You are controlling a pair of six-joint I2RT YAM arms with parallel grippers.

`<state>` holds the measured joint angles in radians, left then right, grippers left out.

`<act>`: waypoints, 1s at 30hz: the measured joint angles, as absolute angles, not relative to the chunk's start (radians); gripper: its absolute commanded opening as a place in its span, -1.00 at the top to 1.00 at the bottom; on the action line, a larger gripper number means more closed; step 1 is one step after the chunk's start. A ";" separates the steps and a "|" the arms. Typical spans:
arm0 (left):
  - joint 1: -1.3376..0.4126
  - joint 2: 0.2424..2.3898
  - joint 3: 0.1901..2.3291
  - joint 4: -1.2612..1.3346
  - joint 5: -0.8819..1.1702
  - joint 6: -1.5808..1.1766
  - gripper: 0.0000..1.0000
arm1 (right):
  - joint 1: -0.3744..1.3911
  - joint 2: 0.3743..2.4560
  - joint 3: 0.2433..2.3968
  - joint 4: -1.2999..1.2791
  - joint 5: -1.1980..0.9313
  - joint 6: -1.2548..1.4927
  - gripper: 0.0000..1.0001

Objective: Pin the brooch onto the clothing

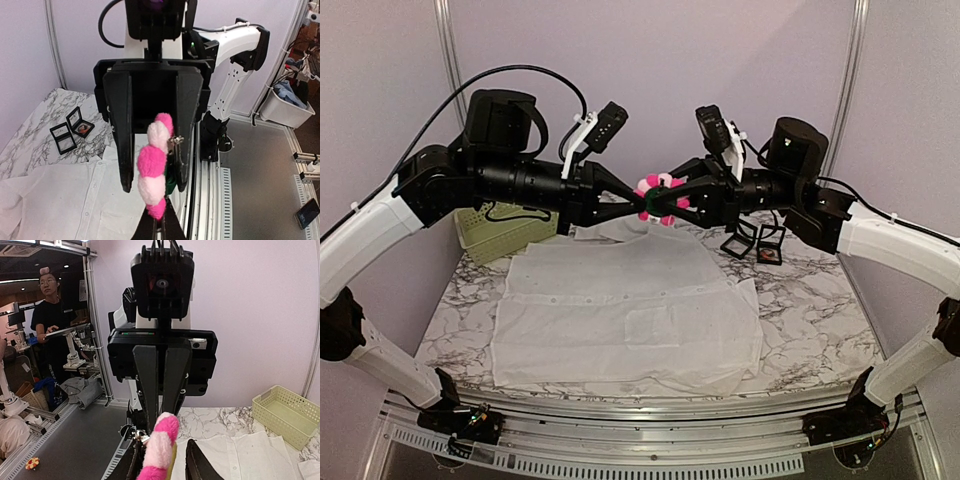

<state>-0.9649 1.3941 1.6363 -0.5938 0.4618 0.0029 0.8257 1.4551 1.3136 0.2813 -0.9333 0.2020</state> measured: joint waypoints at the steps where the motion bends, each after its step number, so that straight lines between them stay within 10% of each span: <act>1: -0.966 1.394 1.637 -0.596 0.458 0.009 1.00 | 0.826 1.455 1.316 0.278 -0.928 0.203 0.44; 30: -0.985 1.391 1.641 -0.661 0.342 0.113 1.00 | 0.802 1.433 1.302 0.124 -0.846 0.141 -0.09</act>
